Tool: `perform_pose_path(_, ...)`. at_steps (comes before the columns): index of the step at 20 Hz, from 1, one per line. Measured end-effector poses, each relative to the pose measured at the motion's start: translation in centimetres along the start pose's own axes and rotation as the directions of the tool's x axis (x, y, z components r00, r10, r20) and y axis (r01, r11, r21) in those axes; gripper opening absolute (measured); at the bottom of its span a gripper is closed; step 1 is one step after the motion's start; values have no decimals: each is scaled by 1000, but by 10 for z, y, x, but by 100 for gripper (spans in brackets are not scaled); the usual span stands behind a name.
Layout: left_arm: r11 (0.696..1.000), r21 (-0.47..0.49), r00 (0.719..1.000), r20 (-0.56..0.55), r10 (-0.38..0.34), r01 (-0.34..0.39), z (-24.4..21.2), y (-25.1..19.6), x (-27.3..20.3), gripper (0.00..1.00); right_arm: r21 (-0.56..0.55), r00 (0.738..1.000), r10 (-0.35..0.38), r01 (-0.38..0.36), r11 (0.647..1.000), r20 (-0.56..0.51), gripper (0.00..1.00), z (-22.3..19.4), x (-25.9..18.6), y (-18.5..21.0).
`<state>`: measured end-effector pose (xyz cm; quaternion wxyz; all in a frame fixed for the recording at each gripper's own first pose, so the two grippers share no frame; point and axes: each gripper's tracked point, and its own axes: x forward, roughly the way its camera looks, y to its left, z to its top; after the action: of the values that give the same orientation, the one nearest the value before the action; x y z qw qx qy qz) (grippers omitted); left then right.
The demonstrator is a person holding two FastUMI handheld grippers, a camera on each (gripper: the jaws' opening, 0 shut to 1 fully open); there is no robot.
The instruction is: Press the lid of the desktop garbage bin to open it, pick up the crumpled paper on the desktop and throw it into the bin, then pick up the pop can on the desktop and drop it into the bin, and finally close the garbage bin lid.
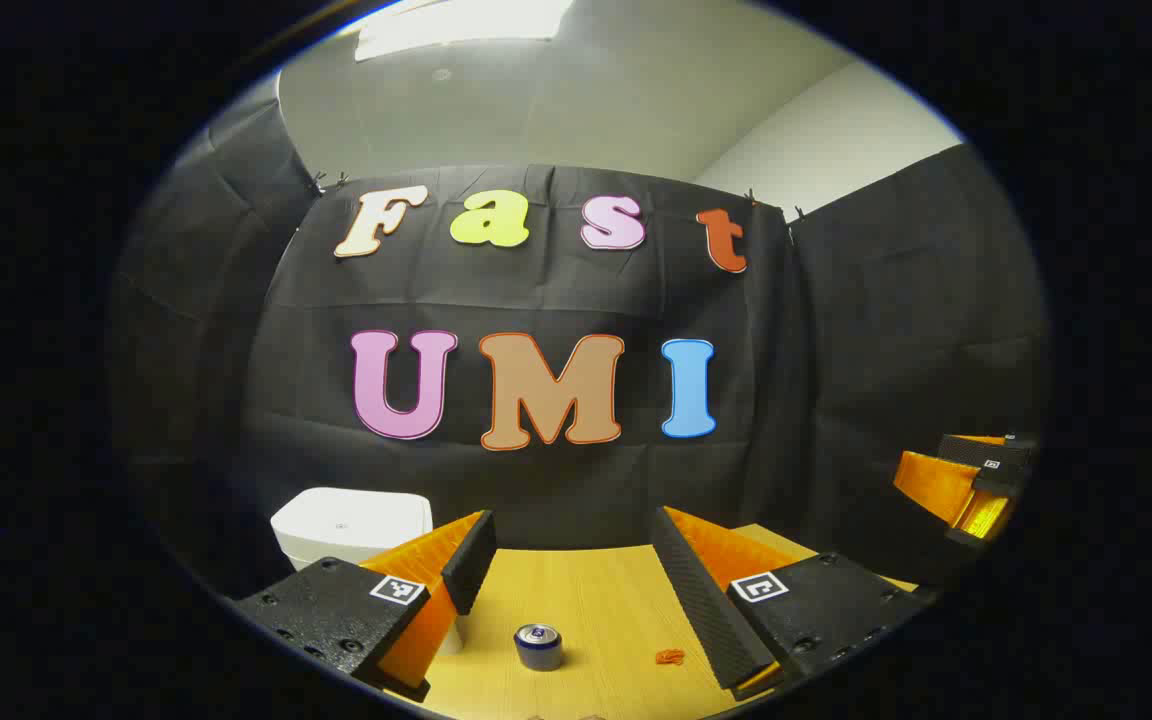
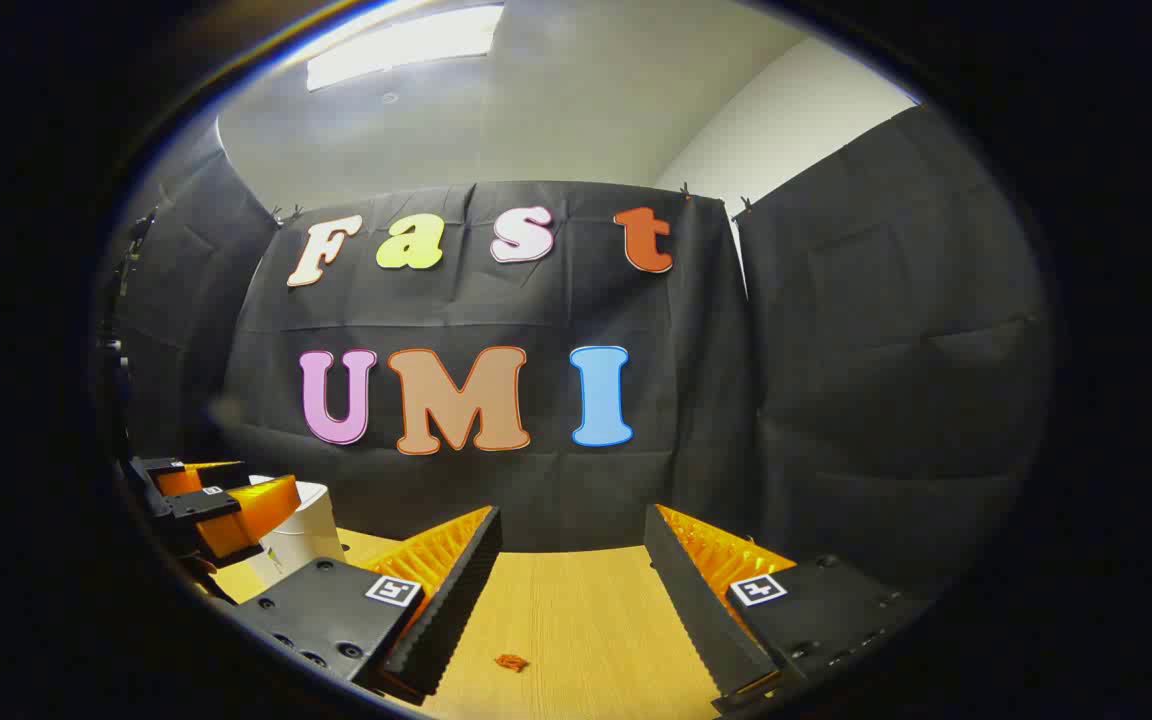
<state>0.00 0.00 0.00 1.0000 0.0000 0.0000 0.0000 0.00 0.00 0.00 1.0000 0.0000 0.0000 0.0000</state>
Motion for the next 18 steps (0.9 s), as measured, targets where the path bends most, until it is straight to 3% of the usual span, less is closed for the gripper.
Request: perform_pose_path(18, 1000, 19, 1000, 13, 18, -18, 8, -2, -1, 95, -9, 1000, 6, -6, 1000, 23, 96, 11, 4, -4)
